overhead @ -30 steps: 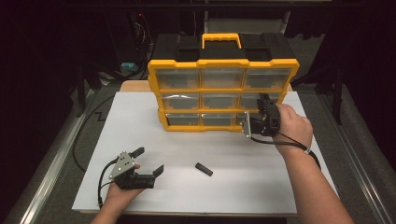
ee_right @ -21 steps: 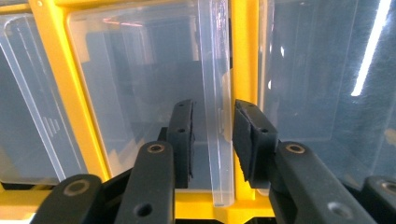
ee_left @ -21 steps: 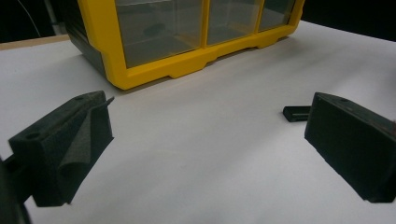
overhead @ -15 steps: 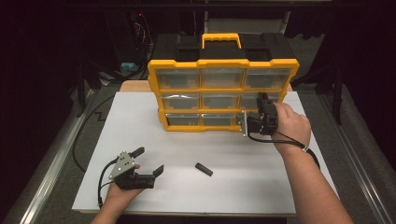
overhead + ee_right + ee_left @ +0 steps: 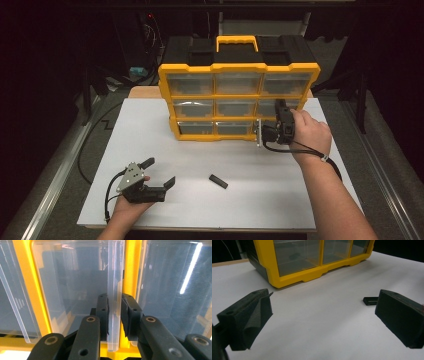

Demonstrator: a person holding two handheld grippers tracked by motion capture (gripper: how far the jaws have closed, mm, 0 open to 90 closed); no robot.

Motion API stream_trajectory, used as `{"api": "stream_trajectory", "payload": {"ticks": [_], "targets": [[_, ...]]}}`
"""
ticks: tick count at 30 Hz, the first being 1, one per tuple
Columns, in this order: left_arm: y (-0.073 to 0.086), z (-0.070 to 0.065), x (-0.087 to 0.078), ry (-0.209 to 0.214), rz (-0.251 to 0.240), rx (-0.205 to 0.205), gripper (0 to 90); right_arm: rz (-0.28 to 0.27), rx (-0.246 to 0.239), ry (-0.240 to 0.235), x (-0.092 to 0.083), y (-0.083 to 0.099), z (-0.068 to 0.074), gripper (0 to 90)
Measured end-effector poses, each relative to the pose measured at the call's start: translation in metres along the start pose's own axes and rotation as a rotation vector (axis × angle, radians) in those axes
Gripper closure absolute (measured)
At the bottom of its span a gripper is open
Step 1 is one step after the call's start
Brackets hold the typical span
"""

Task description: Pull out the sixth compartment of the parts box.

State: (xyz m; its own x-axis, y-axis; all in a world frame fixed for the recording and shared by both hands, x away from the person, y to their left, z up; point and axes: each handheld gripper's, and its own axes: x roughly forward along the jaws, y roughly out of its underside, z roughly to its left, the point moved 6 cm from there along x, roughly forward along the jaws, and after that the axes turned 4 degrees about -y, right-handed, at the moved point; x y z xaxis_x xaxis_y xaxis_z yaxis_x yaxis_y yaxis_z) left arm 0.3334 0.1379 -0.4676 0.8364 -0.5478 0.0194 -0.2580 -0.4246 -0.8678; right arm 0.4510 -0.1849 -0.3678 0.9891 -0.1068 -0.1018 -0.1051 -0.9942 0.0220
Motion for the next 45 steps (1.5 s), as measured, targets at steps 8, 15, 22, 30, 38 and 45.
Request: {"api": "stream_trajectory", "payload": {"ticks": [8,15,22,30,38,45], "targets": [[0.000,0.000,0.000,0.000,-0.003,-0.002,2.1,0.006,-0.002,-0.009,-0.002,0.000,0.000,79.1],[0.000,0.000,0.000,0.001,0.002,-0.003,2.1,0.000,-0.010,-0.012,-0.007,0.000,0.000,79.2],[-0.001,-0.001,-0.001,0.003,-0.002,-0.004,2.1,-0.006,-0.008,-0.015,-0.015,0.001,0.001,79.1],[-0.001,-0.001,-0.001,0.004,-0.003,-0.004,2.1,-0.012,-0.009,-0.016,-0.026,0.003,0.002,79.1],[-0.001,-0.001,-0.001,0.005,-0.003,-0.006,2.1,-0.012,-0.011,-0.020,-0.035,0.004,0.003,79.0],[-0.001,-0.001,-0.002,0.006,-0.001,-0.003,2.1,-0.023,-0.010,-0.021,-0.043,0.005,0.004,79.0]]}}
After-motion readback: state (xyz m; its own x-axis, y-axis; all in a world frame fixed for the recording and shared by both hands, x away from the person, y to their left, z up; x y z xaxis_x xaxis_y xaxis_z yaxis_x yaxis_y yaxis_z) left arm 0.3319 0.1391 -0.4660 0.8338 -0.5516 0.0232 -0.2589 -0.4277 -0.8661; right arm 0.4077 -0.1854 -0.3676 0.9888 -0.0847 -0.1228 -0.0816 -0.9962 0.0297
